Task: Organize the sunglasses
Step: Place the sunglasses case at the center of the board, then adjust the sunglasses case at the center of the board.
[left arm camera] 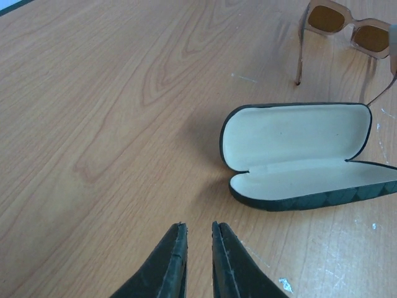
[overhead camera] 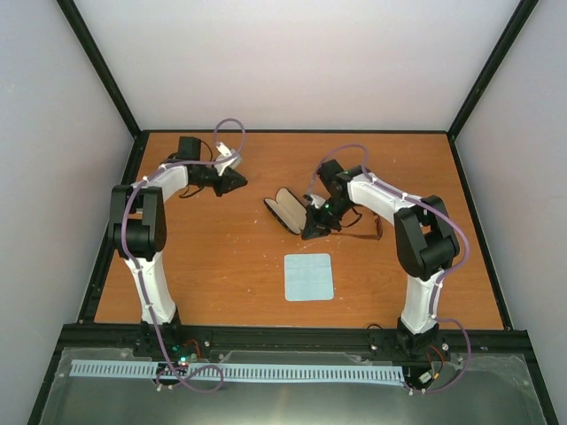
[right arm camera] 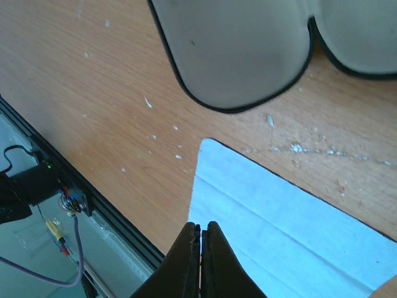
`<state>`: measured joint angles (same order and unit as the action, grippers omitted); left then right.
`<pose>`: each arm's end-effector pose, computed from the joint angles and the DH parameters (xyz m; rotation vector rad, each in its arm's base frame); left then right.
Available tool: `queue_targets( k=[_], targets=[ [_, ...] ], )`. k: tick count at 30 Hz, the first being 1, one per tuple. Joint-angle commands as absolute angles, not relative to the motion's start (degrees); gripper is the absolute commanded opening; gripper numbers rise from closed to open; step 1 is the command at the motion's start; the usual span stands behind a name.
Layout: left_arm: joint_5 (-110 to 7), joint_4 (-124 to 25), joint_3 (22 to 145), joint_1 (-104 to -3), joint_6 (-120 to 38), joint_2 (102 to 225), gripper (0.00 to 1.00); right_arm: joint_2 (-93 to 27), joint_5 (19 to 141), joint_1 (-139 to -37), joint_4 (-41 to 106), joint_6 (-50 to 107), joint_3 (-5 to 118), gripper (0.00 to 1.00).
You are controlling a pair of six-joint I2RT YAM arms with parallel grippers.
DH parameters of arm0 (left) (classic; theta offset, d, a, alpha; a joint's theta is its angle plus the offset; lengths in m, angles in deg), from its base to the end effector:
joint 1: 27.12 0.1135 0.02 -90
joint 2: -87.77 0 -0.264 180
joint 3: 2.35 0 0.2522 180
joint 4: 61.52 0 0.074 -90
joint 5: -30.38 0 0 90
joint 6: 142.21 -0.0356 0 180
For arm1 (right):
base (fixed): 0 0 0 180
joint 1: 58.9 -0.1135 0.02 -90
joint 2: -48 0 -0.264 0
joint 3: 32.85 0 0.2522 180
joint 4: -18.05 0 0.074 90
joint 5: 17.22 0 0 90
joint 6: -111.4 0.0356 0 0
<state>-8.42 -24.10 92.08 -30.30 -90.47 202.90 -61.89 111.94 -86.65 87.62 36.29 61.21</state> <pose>0.4167 -0.0509 0.1816 1.0763 1.9813 -0.8283 0.3087 0.1878 0.1917 0.3539 -2.7828 -0.9704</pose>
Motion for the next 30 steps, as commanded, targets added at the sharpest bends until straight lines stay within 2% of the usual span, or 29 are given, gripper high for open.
queue_targets(
  k=[1,9,18,30],
  targets=[
    [-8.0,-21.9,94.3,-31.2,-90.3,202.9,0.15,-63.2,112.5,-88.0,83.7,38.3,64.6,0.03],
    [-8.7,-21.2,92.0,-31.5,-91.6,201.7,0.15,-69.9,109.1,-90.4,89.1,35.5,70.6,0.03],
    [-8.6,-22.1,89.2,-31.5,-91.6,200.3,0.15,-70.8,109.3,-90.7,88.9,35.5,70.8,0.03],
    [-9.3,-23.2,86.1,-31.5,-91.5,198.1,0.16,-80.4,110.7,-91.7,92.4,32.1,81.7,0.03]
  ],
)
